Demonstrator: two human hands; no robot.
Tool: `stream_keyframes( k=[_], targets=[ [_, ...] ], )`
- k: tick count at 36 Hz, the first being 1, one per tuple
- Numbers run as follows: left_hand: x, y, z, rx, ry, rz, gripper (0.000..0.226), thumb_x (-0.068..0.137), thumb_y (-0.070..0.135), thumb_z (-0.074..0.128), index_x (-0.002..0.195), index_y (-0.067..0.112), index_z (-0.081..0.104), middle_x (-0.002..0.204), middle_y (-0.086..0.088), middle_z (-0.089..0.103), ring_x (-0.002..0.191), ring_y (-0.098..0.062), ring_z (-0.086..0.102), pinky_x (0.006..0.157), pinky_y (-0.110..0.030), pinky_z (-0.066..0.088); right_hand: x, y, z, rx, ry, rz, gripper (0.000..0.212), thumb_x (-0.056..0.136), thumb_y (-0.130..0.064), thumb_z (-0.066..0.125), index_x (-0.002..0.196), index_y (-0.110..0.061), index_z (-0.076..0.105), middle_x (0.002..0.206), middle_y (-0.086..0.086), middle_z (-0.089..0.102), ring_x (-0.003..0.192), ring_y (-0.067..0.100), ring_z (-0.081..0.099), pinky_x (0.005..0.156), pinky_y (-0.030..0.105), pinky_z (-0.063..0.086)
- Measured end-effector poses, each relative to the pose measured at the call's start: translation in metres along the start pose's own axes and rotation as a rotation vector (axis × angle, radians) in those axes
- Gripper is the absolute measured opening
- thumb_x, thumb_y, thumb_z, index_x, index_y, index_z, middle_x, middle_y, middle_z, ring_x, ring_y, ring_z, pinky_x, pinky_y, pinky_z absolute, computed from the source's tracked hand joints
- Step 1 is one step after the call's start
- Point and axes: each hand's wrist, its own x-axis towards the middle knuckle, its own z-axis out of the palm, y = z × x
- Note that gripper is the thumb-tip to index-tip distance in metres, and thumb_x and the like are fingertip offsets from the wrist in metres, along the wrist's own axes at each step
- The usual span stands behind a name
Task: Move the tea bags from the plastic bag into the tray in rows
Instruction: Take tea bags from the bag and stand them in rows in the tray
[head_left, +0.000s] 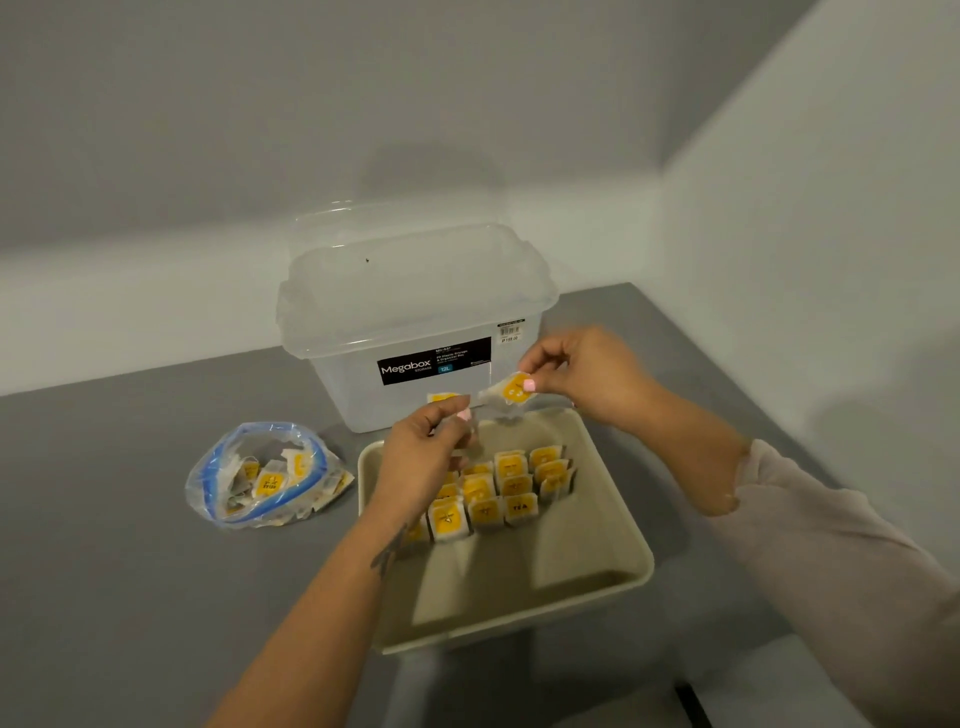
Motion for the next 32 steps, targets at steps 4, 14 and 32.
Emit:
stream_keyframes(
  k=[4,14,32],
  targets=[
    [-0.002,-0.004,-0.003,-0.011,0.036,0.022,0.027,0.096,0.012,0.049,0.118,0.02,0.063,0.097,0.002,0.069,0.086,-0.009,0.066,0.066,-0.019,0.055,-0.008,0.009,-0.004,-0.191,-0.085,0.037,0.011,0.082,-0.011,0.07,0.086,-0.021,0.073,0.08,-0.007,0.066,0.08,0.013,0.062,0.071,0.026,0.047],
    [-0.004,-0.007,-0.007,0.016,0.05,0.065,0.03,0.096,0.012,0.05,0.122,0.023,0.06,0.11,0.001,0.067,0.093,-0.009,0.066,0.075,-0.025,0.056,-0.023,0.04,0.017,-0.786,-0.288,0.102,0.014,0.086,-0.019,0.061,0.094,-0.028,0.068,0.097,-0.006,0.068,0.093,0.016,0.062,0.072,0.023,0.044],
    [-0.015,-0.005,-0.009,0.036,0.027,0.06,0.03,0.096,0.012,0.05,0.12,0.026,0.06,0.111,-0.001,0.066,0.096,-0.008,0.066,0.078,-0.026,0.056,-0.029,0.071,0.053,-1.287,-0.281,-0.04,0.014,0.09,-0.03,0.06,0.1,-0.028,0.069,0.098,-0.003,0.065,0.096,0.018,0.054,0.088,0.031,0.036]
  ],
)
